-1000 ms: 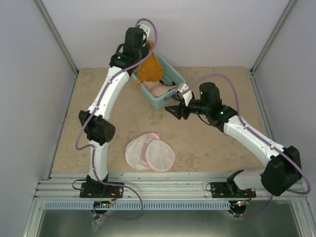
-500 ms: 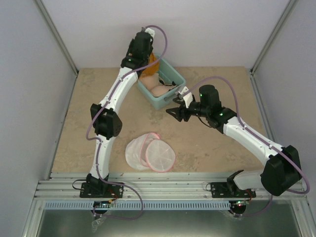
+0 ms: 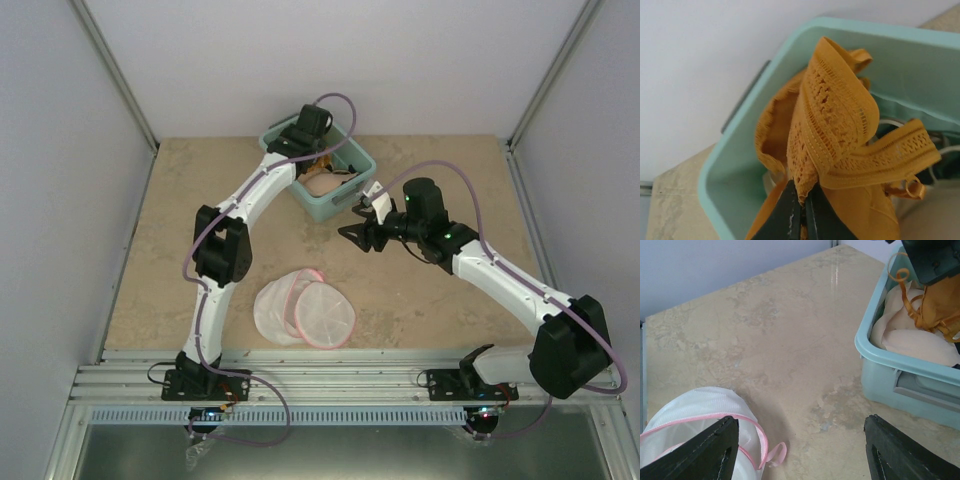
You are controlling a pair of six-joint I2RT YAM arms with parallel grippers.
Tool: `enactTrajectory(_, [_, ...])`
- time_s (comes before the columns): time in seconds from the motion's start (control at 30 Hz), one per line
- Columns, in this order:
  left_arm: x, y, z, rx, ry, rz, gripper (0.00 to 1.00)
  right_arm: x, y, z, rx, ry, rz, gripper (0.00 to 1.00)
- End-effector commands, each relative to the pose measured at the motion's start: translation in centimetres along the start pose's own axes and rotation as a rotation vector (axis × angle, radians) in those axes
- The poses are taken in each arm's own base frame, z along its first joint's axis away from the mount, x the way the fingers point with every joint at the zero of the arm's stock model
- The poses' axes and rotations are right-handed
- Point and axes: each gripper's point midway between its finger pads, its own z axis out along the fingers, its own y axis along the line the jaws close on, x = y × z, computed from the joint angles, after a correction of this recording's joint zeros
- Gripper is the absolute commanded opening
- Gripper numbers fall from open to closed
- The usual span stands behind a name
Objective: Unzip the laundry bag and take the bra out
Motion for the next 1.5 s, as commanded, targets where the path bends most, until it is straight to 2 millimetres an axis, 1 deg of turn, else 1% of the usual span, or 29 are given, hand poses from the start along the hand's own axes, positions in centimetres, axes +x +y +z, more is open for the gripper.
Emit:
enactTrajectory(0.0, [-1.1,-0.9,-3.6,0.065,-0.025,-0.032,0.0,-0.6,0.0,-0.9,0.014,-0.033,-0.003,0.68])
enactTrajectory(0.1, [-0.5,-1.6,-4.1,0.089,-0.017,0.006,0.0,-0.5,0.0,-1.2,0.02,-0.036,-0.002,0.68])
enactTrajectory(0.13, [0.1,-2.2,-4.2,0.103,-0.014,0.043,0.0,-0.5,0.0,-1.3,0.022,-0.037,-0.003,0.68])
enactTrajectory(0.17, [0.2,-2.4,-4.4,0.1,-0.021,0.073,0.0,-0.4,0.0,-1.3,0.024,-0.036,-0.004,0.68])
enactTrajectory(0.23, [-0.1,-2.0,-4.9,0.057,-0.044,0.13,0.0,-0.3,0.0,-1.5,0.026,-0.036,-0.004,0.68])
enactTrajectory(0.3, [-1.1,-0.4,-5.2,-0.009,-0.067,0.149,0.0,-0.4,0.0,-1.6,0.028,-0.037,-0.003,0.68])
enactTrajectory(0.4, [-2.8,2.8,-5.3,-0.113,-0.102,0.17,0.0,-0.4,0.0,-1.8,0.029,-0.04,-0.004,0.68])
enactTrajectory(0.5, [-4.1,5.7,-5.3,-0.245,-0.127,0.256,0.0,-0.4,0.1,-2.0,0.033,-0.043,-0.006,0.68])
enactTrajectory(0.63, [-5.1,8.4,-5.5,-0.394,-0.139,0.358,0.0,-0.4,0.1,-2.3,0.037,-0.045,-0.007,0.68])
enactTrajectory(0.7, [-5.3,8.7,-5.9,-0.428,-0.149,0.393,0.0,-0.4,0.1,-2.4,0.041,-0.046,-0.009,0.68])
enactTrajectory(0.77, [-5.0,7.5,-6.2,-0.375,-0.155,0.424,0.0,-0.3,0.1,-2.5,0.043,-0.048,-0.011,0.68])
enactTrajectory(0.87, [-3.0,4.4,-5.9,-0.278,-0.139,0.482,0.0,-0.3,0.0,-2.5,0.045,-0.047,-0.01,0.69])
enactTrajectory(0.97, [-1.2,2.0,-5.5,-0.22,-0.106,0.509,0.0,-0.5,0.0,-2.6,0.045,-0.053,-0.01,0.69])
enactTrajectory(1.1, [0.6,-1.1,-5.5,-0.086,-0.055,0.461,0.0,-0.7,0.1,-3.0,0.055,-0.059,-0.013,0.69])
enactTrajectory(1.17, [1.1,-2.8,-5.8,-0.002,-0.042,0.426,0.0,-0.8,-0.1,-3.5,0.075,-0.064,-0.014,0.69])
enactTrajectory(1.27, [1.8,-4.8,-5.9,0.102,-0.018,0.365,0.0,-0.6,-0.6,-4.0,0.115,-0.063,-0.013,0.69])
enactTrajectory(1.3, [2.5,-5.7,-5.7,0.143,0.009,0.355,0.0,-0.5,-0.8,-4.2,0.128,-0.06,-0.008,0.69])
enactTrajectory(1.37, [2.8,-7.1,-5.7,0.221,0.03,0.313,0.0,-0.4,-1.2,-4.6,0.151,-0.056,0.003,0.69])
enactTrajectory(1.47, [3.0,-8.7,-5.8,0.306,0.055,0.261,0.0,-0.4,-1.2,-5.0,0.159,-0.06,0.007,0.69])
